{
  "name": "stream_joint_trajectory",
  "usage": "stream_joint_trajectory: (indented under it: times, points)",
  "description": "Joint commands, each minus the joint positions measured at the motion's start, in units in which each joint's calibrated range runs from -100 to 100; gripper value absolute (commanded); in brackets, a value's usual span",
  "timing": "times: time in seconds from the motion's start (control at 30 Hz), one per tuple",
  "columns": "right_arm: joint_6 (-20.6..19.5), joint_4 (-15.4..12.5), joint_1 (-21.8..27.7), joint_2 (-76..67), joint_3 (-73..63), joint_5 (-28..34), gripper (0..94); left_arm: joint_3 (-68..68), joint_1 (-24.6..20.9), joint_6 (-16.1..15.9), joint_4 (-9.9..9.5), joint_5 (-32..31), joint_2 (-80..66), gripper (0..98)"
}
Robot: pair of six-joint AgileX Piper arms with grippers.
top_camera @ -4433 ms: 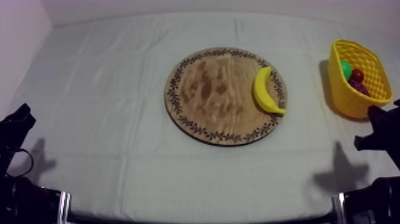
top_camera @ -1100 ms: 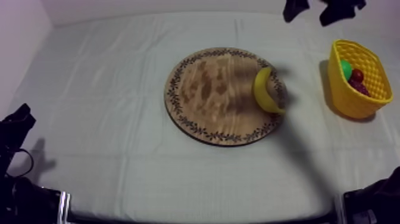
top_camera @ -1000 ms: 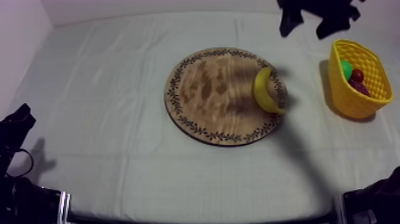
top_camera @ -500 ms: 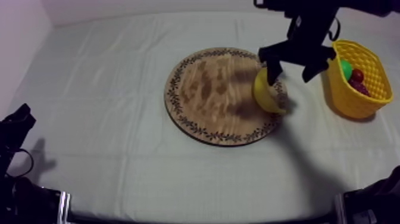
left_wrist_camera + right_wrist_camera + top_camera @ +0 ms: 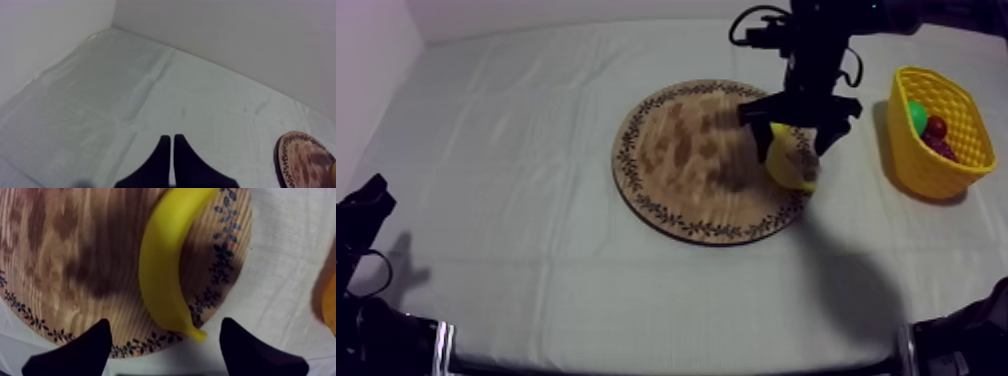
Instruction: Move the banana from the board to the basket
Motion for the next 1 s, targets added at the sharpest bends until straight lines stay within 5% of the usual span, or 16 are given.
stream_joint_trajectory:
  times: [0.0,0.57,0.97]
  points:
    - [-0.2,-0.3,0.0,2.1,-1.2,-0.2,63.0,0.0,0.0,0.0,-0.01,0.0,0.0,0.1]
    - [-0.2,-0.7,0.9,12.2,-9.3,-2.0,53.9,0.0,0.0,0.0,-0.01,0.0,0.0,0.1]
    - [0.2,0.0,1.7,13.4,-9.2,-6.0,18.7,0.0,0.0,0.0,-0.01,0.0,0.0,0.1]
